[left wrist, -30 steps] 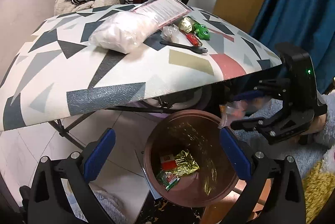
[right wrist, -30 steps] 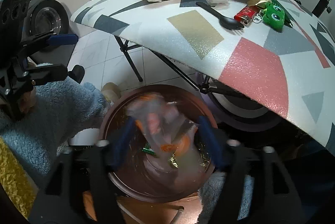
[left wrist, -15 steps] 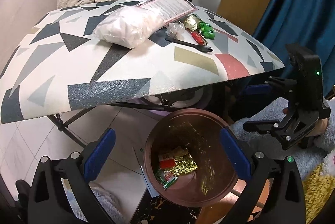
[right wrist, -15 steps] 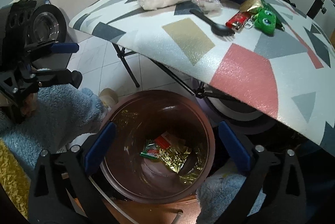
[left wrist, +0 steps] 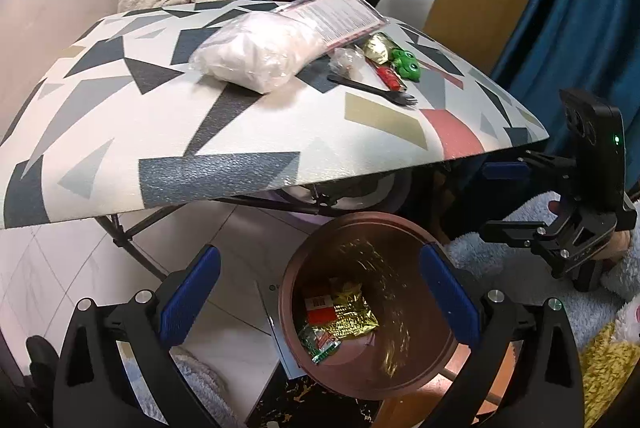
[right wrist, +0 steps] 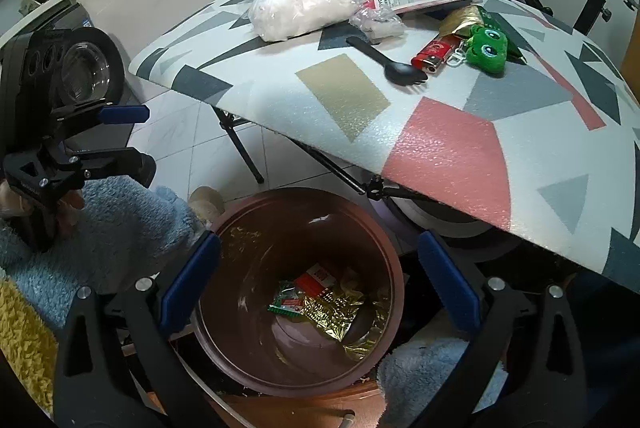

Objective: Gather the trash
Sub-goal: 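Move both grippers back up toward the table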

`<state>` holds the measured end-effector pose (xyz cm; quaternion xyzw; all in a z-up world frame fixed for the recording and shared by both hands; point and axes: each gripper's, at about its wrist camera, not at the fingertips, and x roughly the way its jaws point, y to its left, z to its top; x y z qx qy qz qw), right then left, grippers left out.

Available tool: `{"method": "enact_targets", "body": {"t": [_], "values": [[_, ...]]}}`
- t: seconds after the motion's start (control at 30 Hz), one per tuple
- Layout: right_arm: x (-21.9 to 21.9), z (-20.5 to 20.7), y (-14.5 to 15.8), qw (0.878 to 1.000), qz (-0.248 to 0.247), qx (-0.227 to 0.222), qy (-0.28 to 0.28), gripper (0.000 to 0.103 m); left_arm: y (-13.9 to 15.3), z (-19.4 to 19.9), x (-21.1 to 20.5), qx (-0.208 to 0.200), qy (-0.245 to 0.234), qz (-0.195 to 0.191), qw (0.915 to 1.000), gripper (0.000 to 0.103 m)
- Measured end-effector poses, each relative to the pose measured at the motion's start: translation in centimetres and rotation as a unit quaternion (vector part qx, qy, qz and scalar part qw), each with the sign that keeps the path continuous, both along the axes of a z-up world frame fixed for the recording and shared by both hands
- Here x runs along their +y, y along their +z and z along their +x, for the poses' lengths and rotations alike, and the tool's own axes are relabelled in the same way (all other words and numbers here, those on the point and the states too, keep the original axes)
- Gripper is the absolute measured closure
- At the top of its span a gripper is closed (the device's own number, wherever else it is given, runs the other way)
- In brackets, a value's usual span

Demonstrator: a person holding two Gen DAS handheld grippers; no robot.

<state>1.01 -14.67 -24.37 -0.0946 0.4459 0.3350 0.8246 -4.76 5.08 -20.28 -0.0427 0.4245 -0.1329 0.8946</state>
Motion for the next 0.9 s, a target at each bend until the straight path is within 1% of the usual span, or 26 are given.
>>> {"method": "enact_targets", "body": {"t": [0.17,0.27,0.4,0.53,0.63,0.73,0.83,0.87,0.9], "values": [[-0.4,0.2,0.2,1.000,0.015,0.004,-0.002,0.006,0.3,-0.1,0.1,-0.005,0.001,0.000,1.0000,0.006],[-1.0,0.8,0.3,0.999,0.034,0.017,-0.012,0.006,0.6,0.0,0.2,-0.010,0.000,-0.004,0.9999,0.006],[-1.8,1.7,0.6,0.998,0.054,0.033,-0.026,0.006,0.9,0.5,0.6,-0.015,0.009,0.003,0.9998,0.006],[-2.4,2.5,1.3,0.997,0.045,0.021,-0.053,0.006,1.0,1.0,0.9,-0.016,0.014,0.020,0.9996,0.006],[-2.9,3.6,1.7,0.997,0.034,0.018,-0.074,0.006,1.0,1.6,1.4,-0.011,0.015,0.021,0.9996,0.006],[-3.6,4.9,2.5,0.995,0.033,0.008,-0.090,0.006,1.2,2.4,1.8,-0.011,0.024,0.025,0.9994,0.006],[-3.9,6.4,3.0,0.995,0.012,-0.009,-0.099,0.006,1.5,3.5,2.0,-0.008,0.035,0.032,0.9988,0.006],[-3.9,7.1,3.1,0.995,0.007,-0.011,-0.099,0.009,1.6,3.9,2.1,-0.007,0.038,0.035,0.9986,0.006],[-4.0,7.7,3.2,0.995,0.005,-0.012,-0.098,0.017,1.7,4.4,2.1,-0.008,0.041,0.038,0.9984,0.006]]}}
